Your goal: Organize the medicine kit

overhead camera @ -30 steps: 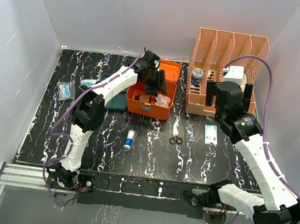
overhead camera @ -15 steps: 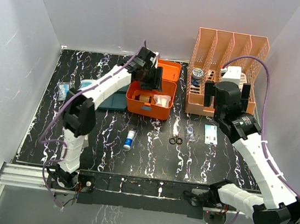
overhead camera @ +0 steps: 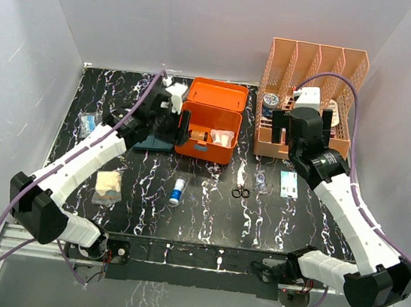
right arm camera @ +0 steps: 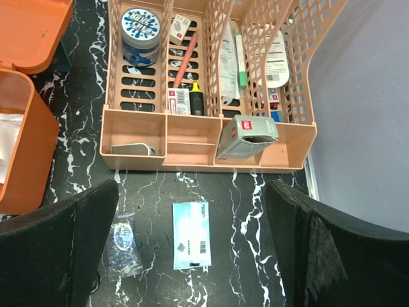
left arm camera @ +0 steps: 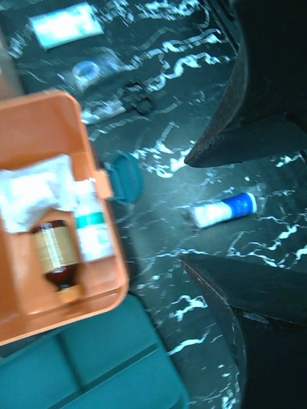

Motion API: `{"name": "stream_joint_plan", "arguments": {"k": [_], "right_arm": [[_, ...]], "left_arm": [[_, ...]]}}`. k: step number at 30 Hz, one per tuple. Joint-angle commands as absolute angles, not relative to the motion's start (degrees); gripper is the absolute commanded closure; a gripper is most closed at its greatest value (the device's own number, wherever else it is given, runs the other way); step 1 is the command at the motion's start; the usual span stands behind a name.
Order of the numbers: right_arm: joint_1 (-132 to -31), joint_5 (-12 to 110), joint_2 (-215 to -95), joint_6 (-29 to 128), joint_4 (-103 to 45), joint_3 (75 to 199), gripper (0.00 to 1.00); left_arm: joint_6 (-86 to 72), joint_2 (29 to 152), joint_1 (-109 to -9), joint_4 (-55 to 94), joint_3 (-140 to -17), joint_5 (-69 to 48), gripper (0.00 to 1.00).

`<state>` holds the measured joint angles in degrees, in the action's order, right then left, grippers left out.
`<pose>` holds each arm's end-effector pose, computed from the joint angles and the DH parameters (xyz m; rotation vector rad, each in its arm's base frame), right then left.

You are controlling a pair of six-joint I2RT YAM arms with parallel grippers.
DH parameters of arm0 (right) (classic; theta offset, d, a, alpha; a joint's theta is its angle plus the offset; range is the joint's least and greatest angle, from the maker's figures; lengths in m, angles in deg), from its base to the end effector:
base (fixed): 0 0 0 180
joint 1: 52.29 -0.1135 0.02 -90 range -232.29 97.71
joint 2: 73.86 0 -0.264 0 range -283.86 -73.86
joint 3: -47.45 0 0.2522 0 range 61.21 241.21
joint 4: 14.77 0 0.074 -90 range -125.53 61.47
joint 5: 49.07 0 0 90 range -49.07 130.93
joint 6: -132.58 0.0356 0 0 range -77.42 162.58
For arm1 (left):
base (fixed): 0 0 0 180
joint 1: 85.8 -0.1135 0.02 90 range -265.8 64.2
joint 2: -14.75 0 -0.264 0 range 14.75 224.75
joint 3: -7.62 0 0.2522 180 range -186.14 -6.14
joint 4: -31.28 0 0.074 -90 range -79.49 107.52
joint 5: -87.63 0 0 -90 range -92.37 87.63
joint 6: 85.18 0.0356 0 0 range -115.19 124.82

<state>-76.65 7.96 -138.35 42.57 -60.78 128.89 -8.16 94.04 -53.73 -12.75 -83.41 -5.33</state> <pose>0.2251 0.0807 0.3748 -0.0808 2.0037 -0.3264 0.2621 -0.1664 0.3657 0.3917 2.1424 -0.5116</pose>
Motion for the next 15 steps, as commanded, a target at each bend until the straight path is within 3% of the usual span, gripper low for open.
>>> {"name": "stream_joint_plan", "arguments": {"k": [1,15], "right_arm": [[-76.4,10.2,-139.7,43.9,-56.4,129.6,0.02],[-76.5,8.8,-140.7,47.4,-58.8,128.9,0.02]], "left_arm": [[-10.5,93.4,-53.4,-14.7,-75.1,-7.4,0.45],[-22.9,100.7,-53.2,-18.5,-69.4,-8.8,0.47]]}}
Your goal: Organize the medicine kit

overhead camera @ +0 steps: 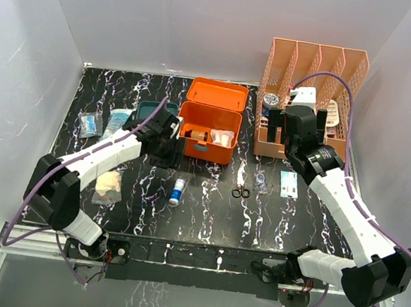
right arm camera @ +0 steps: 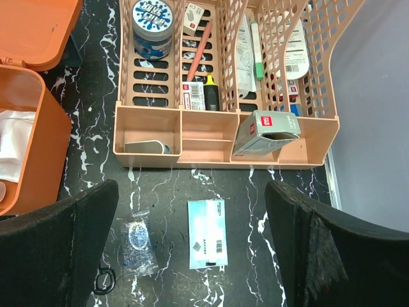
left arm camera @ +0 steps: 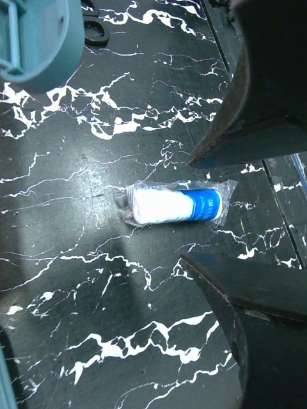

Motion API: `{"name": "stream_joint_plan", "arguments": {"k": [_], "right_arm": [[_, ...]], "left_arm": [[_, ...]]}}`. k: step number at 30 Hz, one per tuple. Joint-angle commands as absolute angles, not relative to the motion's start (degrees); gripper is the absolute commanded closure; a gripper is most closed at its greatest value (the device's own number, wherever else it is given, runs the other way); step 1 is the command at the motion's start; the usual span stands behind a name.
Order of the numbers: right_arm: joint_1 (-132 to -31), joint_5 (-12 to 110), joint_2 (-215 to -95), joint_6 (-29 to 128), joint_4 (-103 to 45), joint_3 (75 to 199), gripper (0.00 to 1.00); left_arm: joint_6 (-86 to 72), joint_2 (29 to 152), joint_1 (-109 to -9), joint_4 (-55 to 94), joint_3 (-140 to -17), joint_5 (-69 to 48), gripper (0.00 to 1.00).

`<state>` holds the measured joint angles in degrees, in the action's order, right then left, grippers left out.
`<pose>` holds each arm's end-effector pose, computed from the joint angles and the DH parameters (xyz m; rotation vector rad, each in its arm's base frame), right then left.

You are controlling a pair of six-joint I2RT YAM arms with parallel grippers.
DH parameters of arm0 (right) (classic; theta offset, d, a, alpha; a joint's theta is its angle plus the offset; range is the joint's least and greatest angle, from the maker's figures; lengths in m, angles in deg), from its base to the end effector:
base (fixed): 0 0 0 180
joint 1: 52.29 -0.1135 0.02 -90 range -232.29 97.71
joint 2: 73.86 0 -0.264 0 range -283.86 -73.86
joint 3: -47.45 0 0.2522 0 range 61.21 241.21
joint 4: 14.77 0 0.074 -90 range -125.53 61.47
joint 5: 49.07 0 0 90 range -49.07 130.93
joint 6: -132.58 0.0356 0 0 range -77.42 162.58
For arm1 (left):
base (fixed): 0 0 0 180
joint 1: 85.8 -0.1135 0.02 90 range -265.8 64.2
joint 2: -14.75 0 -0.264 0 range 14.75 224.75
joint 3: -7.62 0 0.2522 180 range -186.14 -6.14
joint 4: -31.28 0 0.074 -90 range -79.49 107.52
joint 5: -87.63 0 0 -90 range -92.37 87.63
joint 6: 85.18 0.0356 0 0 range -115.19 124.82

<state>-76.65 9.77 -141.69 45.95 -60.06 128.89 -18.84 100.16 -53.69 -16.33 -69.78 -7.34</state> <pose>0.2393 0.0881 0.3625 -0.0590 2.0473 -0.2773 0.2613 -0.1676 0.2512 0.2272 2.6003 -0.4777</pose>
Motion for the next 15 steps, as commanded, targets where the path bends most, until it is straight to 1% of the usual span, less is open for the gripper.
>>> {"name": "stream_joint_plan", "arguments": {"k": [1,9,15], "right_arm": [[-76.4,8.8,-140.6,47.4,-58.8,128.6,0.02],[-76.5,9.3,-140.9,47.3,-57.5,126.6,0.02],[-76.5,13.3,-143.3,47.0,-57.4,127.9,0.02]], "left_arm": [[-23.6,101.3,-53.1,-18.9,-69.2,-9.3,0.47],[-25.8,102.5,-50.1,-16.3,-63.3,-9.9,0.41],[-25.4,105.3,-48.9,-14.2,-61.4,-9.1,0.4]]}}
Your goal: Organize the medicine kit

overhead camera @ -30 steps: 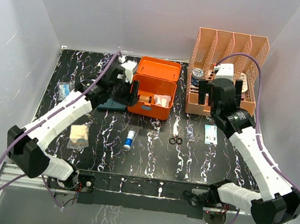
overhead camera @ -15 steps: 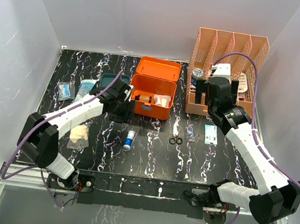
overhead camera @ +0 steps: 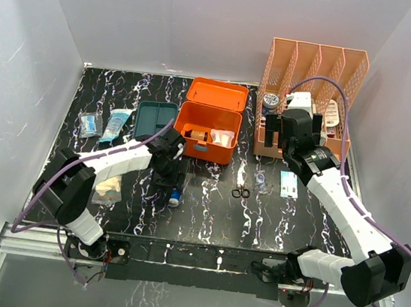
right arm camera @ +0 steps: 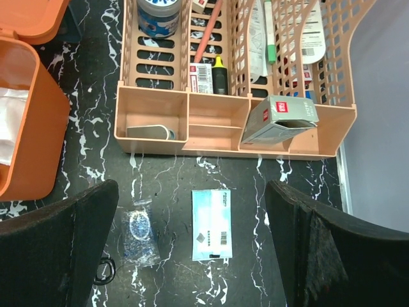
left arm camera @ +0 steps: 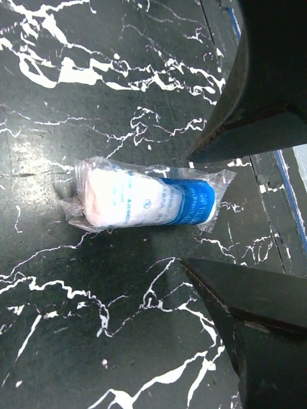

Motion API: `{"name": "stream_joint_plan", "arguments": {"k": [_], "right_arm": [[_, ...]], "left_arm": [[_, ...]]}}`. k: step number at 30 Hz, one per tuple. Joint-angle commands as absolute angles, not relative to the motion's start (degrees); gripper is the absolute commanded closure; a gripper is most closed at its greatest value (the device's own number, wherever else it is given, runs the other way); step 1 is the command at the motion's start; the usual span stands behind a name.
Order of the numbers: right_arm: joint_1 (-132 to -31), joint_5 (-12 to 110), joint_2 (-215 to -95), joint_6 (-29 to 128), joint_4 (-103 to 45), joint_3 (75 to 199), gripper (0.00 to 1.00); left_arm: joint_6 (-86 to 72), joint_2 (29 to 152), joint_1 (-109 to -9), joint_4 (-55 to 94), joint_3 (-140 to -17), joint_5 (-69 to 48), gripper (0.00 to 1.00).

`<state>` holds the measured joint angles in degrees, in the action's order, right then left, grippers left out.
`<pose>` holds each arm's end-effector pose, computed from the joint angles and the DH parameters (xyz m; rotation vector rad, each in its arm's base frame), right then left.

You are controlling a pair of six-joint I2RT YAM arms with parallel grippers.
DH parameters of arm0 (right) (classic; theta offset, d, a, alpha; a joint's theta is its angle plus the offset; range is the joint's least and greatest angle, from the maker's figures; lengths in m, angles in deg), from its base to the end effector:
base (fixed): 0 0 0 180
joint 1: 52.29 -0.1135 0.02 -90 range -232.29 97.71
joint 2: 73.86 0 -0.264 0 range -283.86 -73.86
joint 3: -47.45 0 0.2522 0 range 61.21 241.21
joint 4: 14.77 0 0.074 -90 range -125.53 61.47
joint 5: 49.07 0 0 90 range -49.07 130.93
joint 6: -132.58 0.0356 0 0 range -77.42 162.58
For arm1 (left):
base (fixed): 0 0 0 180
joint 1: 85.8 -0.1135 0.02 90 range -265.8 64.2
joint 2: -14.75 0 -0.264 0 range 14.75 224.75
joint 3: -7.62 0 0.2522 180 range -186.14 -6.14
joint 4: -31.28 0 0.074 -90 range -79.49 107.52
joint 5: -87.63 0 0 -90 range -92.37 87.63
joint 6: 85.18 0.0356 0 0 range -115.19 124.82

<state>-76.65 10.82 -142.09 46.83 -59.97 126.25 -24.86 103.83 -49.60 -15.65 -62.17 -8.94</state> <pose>0.2408 0.0894 0.3454 -0.0740 2.0949 -0.2719 0.2380 -0.1792 0.1941 0.1943 2.8126 -0.4586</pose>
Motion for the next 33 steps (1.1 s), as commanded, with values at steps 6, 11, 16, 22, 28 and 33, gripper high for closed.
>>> {"name": "stream_joint_plan", "arguments": {"k": [6,11,16,22,28,33], "right_arm": [[-76.5,14.7,-144.2,47.0,-57.8,128.5,0.02],[-76.4,14.6,-143.3,47.1,-57.6,127.2,0.02],[-76.5,15.7,-142.5,47.1,-57.2,126.0,0.02],[-76.4,18.5,-144.6,47.2,-56.1,127.6,0.02],[-76.5,22.3,-148.9,46.8,-53.9,130.7,0.02],[-76.5,28.2,-153.9,47.3,-52.6,133.8,0.02]], "left_arm": [[-24.4,109.8,-48.7,-13.7,-63.8,-7.3,0.43],[-24.9,110.6,-48.6,-14.3,-64.4,-6.8,0.81],[-23.1,107.1,-48.5,-15.9,-65.4,-5.6,0.98],[-18.1,100.6,-48.5,-20.0,-70.3,-4.6,0.99],[-14.3,97.1,-48.5,-23.9,-78.3,-6.1,1.0],[-9.6,98.1,-48.5,-23.5,-84.7,-3.6,1.0]]}}
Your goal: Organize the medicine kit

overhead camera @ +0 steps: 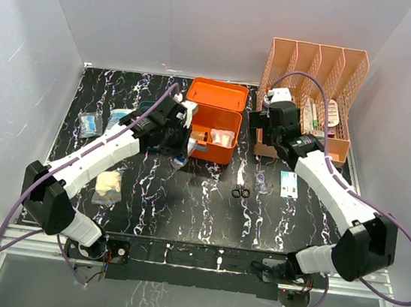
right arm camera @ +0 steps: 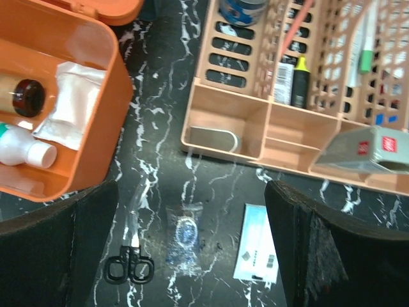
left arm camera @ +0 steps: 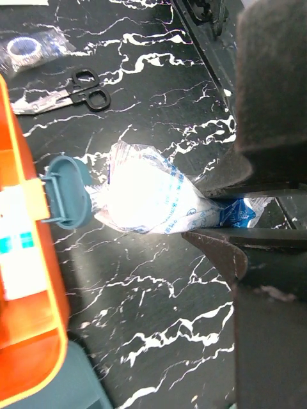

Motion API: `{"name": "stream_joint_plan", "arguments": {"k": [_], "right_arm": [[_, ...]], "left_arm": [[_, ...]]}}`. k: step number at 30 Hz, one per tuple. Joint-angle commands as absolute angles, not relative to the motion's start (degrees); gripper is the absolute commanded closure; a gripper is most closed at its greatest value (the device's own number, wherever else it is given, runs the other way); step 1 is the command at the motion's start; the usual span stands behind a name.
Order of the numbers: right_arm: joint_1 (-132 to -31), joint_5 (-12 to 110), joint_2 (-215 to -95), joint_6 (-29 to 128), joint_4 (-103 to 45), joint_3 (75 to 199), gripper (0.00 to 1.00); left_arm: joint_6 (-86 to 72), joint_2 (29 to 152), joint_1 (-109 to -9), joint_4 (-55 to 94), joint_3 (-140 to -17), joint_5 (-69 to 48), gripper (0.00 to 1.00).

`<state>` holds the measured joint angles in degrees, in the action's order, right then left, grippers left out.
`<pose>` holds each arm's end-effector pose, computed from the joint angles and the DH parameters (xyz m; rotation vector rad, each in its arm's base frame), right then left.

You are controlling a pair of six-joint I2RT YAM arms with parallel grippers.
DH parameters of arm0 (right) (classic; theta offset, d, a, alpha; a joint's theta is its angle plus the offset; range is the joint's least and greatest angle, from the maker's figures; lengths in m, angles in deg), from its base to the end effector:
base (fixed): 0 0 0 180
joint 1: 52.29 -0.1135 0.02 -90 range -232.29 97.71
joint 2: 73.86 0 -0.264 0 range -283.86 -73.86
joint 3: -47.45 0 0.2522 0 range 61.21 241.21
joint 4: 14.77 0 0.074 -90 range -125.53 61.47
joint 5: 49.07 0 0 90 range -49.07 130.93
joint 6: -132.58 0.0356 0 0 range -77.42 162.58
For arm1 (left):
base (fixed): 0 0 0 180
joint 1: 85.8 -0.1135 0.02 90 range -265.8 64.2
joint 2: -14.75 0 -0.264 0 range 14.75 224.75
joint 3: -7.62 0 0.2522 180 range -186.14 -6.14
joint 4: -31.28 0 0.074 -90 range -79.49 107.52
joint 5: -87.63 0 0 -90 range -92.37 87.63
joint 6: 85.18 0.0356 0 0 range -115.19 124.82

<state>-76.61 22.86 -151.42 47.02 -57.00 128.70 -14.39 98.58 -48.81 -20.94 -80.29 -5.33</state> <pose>0.2772 0.1131 0.3203 -0.2136 2.1954 -0.0755 0.2515 -0.1918 0.3123 0.4065 2.4405 -0.5021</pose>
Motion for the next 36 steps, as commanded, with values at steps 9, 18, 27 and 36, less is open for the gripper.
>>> {"name": "stream_joint_plan", "arguments": {"k": [9,18,27,36], "right_arm": [[-76.8,34.3,-161.1,47.2,-55.2,144.2,0.01],[-76.8,34.2,-161.4,46.8,-55.7,146.0,0.02],[-76.8,33.5,-159.4,46.4,-55.1,142.9,0.02],[-76.8,32.9,-160.1,45.2,-54.2,142.9,0.02]], "left_arm": [[-7.1,107.2,-49.4,-20.6,-96.9,-1.1,1.0],[-8.9,120.0,-53.0,-18.6,-107.1,-3.1,1.0],[-9.1,128.1,-59.8,-21.0,-114.2,-4.3,1.0],[-10.0,129.3,-59.9,-23.4,-114.8,-5.0,1.0]]}}
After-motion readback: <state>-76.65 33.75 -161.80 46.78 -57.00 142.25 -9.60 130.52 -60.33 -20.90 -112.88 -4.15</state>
